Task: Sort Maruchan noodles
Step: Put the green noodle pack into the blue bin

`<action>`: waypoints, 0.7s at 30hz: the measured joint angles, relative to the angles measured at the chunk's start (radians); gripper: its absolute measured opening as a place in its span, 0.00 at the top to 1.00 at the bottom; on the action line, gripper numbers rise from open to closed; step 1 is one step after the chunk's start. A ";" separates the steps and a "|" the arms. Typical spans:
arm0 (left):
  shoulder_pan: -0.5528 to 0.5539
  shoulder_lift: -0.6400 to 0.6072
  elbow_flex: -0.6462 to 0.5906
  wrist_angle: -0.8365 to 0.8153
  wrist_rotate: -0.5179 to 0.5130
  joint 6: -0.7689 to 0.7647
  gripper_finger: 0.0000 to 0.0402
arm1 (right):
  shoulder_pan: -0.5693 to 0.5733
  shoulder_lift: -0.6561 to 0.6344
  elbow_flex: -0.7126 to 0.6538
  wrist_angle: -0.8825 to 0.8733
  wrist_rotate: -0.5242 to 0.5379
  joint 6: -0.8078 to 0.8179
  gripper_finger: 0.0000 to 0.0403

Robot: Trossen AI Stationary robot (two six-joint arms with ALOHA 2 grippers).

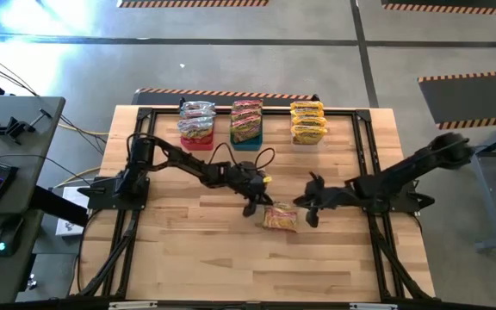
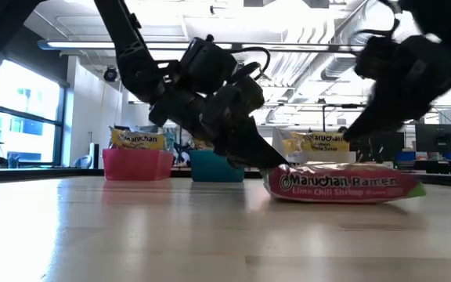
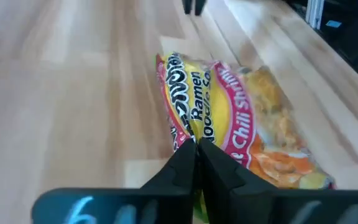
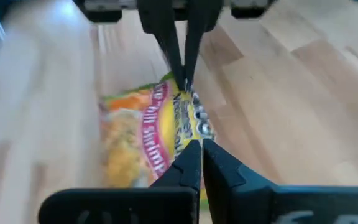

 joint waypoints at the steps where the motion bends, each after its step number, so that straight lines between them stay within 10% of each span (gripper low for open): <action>1: 0.003 -0.014 -0.002 -0.009 -0.002 0.007 0.99 | 0.016 -0.014 -0.044 0.068 0.023 0.051 1.00; 10: 0.002 -0.176 -0.002 -0.108 -0.106 0.139 1.00 | 0.040 -0.031 -0.226 0.364 0.059 0.364 0.78; 21: -0.030 -0.377 -0.001 -0.188 -0.237 0.194 1.00 | -0.069 -0.030 -0.227 0.591 0.048 0.028 0.38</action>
